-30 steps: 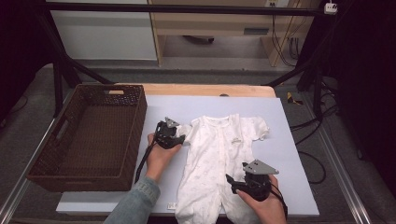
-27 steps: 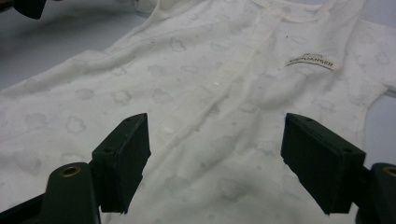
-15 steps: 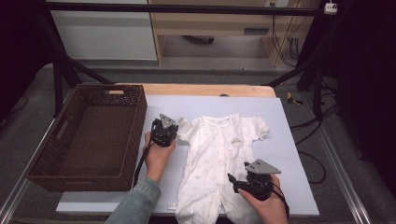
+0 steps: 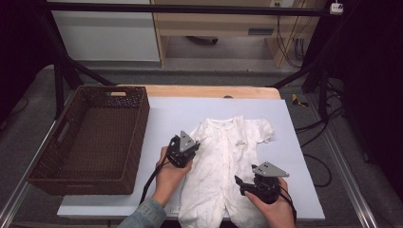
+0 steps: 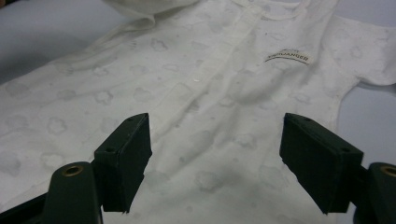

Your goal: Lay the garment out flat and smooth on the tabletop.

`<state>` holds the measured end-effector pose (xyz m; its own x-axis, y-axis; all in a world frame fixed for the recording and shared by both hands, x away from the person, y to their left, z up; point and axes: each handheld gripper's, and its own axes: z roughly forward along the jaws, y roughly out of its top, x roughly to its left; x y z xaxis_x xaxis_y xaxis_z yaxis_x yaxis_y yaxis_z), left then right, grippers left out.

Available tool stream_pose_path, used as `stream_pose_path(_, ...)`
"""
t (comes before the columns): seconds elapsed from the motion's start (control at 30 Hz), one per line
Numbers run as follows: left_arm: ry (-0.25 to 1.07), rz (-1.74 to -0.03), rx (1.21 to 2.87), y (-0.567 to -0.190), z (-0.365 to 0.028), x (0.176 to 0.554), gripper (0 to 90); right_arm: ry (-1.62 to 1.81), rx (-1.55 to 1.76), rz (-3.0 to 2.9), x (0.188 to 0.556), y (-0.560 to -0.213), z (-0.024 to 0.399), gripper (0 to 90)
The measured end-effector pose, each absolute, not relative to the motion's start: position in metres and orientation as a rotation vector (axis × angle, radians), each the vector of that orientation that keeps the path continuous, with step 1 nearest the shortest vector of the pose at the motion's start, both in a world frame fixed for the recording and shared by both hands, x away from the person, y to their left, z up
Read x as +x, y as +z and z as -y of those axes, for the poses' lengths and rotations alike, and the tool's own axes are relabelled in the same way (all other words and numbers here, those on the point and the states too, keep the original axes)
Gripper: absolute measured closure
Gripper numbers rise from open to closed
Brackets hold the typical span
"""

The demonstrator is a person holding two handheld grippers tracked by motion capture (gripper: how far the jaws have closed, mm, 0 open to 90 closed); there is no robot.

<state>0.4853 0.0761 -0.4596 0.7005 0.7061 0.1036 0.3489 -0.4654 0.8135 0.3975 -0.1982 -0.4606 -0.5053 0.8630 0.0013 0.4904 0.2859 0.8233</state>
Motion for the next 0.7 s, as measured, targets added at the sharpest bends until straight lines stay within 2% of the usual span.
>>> stream_pose_path(0.13,0.524,-0.800,2.169,-0.478,-0.076,0.476,85.9,1.110,1.213,-2.105,0.398,-0.460,0.200,25.5)
stream_pose_path(0.23,0.527,-0.810,2.166,-0.481,-0.078,0.473,78.3,1.107,1.219,-2.110,0.398,-0.460,0.199,25.5)
stream_pose_path(0.33,0.533,-0.817,2.146,-0.476,-0.080,0.471,66.1,1.107,1.214,-2.108,0.398,-0.460,0.199,25.4)
stream_pose_path(0.53,0.548,-0.788,2.107,-0.456,-0.077,0.467,61.2,1.110,1.218,-2.104,0.397,-0.460,0.200,25.4)
stream_pose_path(0.7,0.582,-0.806,2.090,-0.441,-0.065,0.482,57.5,1.108,1.220,-2.106,0.397,-0.460,0.200,25.3)
